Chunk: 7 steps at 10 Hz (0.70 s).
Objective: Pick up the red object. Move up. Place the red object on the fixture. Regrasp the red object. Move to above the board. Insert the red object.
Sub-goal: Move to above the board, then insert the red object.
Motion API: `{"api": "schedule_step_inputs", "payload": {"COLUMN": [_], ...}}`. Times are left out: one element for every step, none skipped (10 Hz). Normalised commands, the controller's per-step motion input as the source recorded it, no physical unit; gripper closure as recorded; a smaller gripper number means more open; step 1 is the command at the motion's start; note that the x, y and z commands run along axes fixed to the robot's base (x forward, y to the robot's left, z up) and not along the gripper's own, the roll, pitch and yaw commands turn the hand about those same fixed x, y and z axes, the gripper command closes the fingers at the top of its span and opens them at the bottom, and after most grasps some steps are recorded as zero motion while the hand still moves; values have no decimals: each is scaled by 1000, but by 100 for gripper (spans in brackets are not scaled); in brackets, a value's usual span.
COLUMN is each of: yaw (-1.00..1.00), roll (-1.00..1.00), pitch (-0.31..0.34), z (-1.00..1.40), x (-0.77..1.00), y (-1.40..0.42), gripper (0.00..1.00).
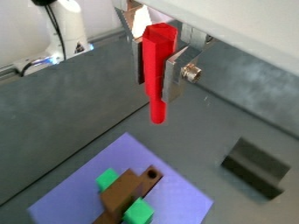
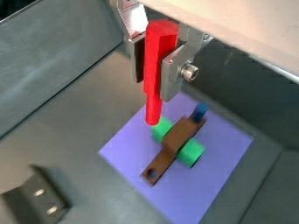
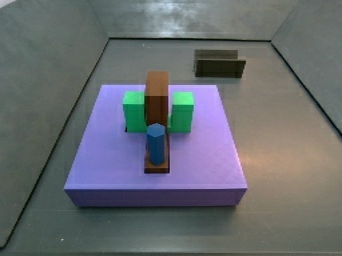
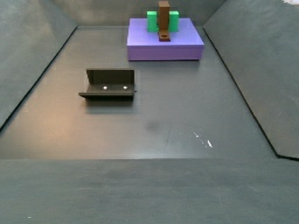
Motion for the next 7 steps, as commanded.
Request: {"api": "schedule_step_inputs", "payload": {"yaw": [7,1,0,0,0,-77,-40], "roll": [-384,-259,-87,-80,-123,-170,-307], "pitch": [-45,-36,0,0,0,0,-1], "z": [-13,9,0,0,-11,-3,0], "x": [-53,-41,0,0,0,0,71], "y": [-18,-5,0,17,46,171,409], "gripper": [100,100,100,100,100,100,100]}}
